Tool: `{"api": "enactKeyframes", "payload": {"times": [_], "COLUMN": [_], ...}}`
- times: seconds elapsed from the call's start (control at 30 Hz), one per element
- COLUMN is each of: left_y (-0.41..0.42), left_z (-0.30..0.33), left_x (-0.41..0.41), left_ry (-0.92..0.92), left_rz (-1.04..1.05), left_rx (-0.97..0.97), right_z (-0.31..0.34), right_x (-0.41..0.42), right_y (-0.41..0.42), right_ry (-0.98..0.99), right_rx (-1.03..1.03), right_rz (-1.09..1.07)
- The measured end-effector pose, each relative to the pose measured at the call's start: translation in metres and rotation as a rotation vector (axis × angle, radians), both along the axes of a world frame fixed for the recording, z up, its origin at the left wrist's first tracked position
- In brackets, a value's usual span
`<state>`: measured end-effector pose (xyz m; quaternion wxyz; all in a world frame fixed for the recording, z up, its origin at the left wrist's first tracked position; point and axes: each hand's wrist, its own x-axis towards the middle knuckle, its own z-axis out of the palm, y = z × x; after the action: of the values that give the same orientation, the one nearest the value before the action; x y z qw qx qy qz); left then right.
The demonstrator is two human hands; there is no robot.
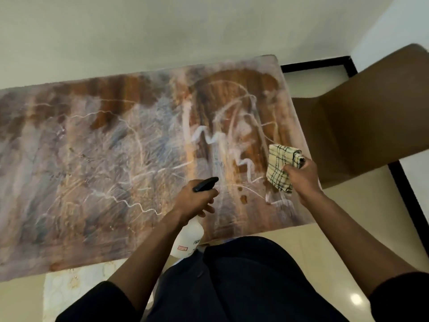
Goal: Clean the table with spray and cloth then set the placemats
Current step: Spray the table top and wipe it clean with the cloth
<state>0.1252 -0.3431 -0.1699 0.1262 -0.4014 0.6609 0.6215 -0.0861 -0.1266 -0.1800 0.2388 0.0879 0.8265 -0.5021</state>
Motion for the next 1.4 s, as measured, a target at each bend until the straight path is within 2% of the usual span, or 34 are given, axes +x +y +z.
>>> {"api": "enactKeyframes", "payload": {"times": [0.13,0.4,0.6,0.73,1.1,1.27,1.4], "left_y": [0.002,0.007,0.02,0.029,0.049,0.063,0.073], "left_z": [-0.011,-0.018,-0.024,-0.025,-0.023,-0.015,-0.019], "left_x": [-0.019,-0.039,-0.036,-0.04,-0.064,-0.077,-0.083], "left_ry": [-0.032,-0.048,-0.074,-0.119,-0.114,-0.071,-0.098], "left_rz": [-0.122,-0.177,-0.293,-0.36,-0.384,-0.338,-0.313], "left_rx": [0.013,0.082,0.099,0.084,0.081,0.203,0.208], "right_z": [0.003,0.01,0.013,0.012,0.002,-0.003,-0.008], "right_x": [0.013,0.063,0.093,0.099,0.067,0.049,0.04], "right_y": [0.031,0.064,0.071,0.074,0.095,0.11,0.119], "right_ry": [0.03,0.136,0.292,0.33,0.361,0.336,0.31], "right_rx": [0.022,0.124,0.314,0.414,0.356,0.35,0.35], "right_rz": [-0.135,-0.285,-0.362,-0.382,-0.333,-0.326,-0.319]}}
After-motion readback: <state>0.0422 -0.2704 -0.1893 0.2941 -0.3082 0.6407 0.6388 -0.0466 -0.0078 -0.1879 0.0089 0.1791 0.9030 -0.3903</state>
